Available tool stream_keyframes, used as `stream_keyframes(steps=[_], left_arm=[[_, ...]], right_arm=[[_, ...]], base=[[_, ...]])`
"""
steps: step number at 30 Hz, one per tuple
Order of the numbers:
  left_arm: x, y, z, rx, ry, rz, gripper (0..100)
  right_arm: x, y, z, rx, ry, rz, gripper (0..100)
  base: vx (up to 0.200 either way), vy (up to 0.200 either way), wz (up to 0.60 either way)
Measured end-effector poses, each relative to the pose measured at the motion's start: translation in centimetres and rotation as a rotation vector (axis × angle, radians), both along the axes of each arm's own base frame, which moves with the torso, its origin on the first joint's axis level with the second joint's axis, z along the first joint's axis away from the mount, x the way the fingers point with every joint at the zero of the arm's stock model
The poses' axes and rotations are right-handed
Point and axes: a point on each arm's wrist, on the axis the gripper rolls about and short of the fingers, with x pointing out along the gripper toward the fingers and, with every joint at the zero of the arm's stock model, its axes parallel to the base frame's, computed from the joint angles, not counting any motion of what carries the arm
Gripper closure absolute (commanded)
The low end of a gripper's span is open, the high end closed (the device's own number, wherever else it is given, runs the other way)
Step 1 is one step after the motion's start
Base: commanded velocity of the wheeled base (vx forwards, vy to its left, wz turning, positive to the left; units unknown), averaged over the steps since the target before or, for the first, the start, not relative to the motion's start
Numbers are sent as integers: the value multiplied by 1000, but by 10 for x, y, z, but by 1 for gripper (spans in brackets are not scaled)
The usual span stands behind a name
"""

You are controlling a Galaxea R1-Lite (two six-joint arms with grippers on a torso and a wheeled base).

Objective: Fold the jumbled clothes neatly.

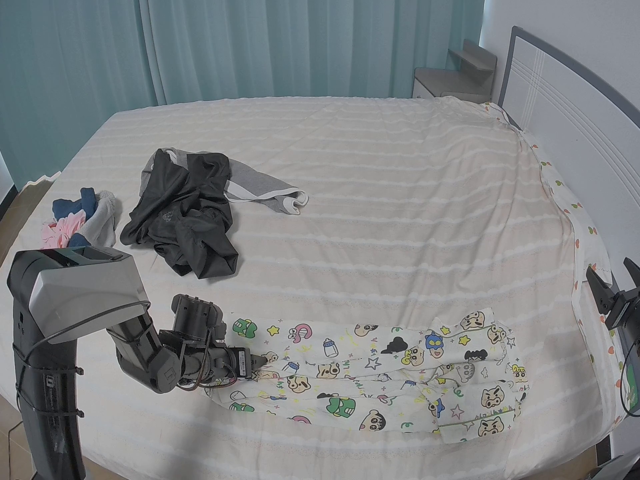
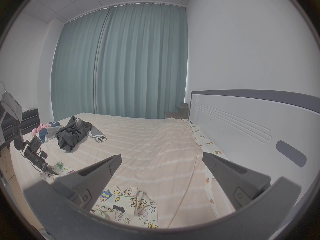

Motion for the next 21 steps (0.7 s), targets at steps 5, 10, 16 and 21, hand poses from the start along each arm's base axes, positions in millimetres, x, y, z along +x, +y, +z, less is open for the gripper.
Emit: stream_keyframes(steps=[5,10,16,21], left_arm=[[-3,1,-2,-1,12,2,100],[-7,4,-2,0,23,7,100],[-13,11,6,-4,23,26,100],[-21,21,13,-12,29,42,100]], right_arm=[[0,0,0,1,0,0,0],[0,0,0,1,0,0,0],[0,0,0,1,-1,0,0],[0,0,0,2,-2,-1,0]], base=[[0,0,0],[0,0,0],[0,0,0],[0,0,0]])
